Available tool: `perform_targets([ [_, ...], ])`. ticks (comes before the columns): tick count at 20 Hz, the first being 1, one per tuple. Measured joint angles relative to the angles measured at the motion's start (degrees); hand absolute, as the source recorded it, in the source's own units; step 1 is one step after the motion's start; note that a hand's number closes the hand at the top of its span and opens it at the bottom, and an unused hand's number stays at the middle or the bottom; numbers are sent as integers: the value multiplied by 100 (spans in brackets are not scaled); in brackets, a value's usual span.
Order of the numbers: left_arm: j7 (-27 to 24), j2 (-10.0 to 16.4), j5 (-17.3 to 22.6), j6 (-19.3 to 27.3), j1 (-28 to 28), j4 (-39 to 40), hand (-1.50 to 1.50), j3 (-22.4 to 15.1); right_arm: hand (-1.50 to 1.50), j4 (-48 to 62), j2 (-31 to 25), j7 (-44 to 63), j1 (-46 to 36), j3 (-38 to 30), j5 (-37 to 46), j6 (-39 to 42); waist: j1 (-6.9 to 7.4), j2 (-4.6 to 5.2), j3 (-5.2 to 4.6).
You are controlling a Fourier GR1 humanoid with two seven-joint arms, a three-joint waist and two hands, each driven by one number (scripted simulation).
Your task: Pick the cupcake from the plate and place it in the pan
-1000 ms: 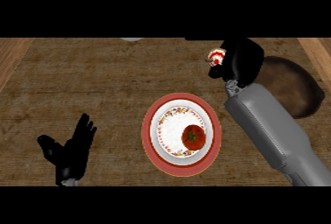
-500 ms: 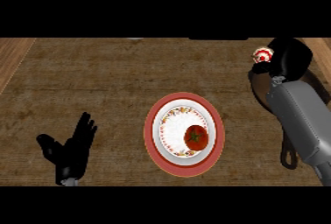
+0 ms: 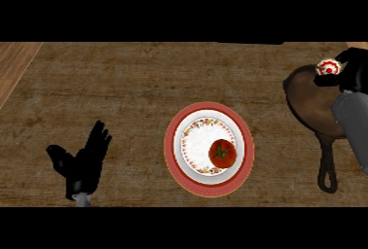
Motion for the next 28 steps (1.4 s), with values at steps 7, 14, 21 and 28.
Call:
perform_targets([
  [7, 39, 16, 24, -68, -145, 35, 0, 4, -150, 1100, -431, -445, -124, -343, -202, 646, 138, 69, 11],
  [14, 24, -41, 37, -81, -151, 74, 0, -15, -150, 1173, -418, -1622, -44, -965, -817, 367, 156, 88, 33],
  [21, -14, -23, 33, -58, -78, 95, 0, 37, -150, 732, -311, -3101, -20, -2230, -2294, 830, 33, 38, 39],
  [28, 11, -60, -10, 70, 4, 18, 0, 60, -150, 686, -487, -4368, 376, -3288, -3581, 2236, -98, -31, 17],
])
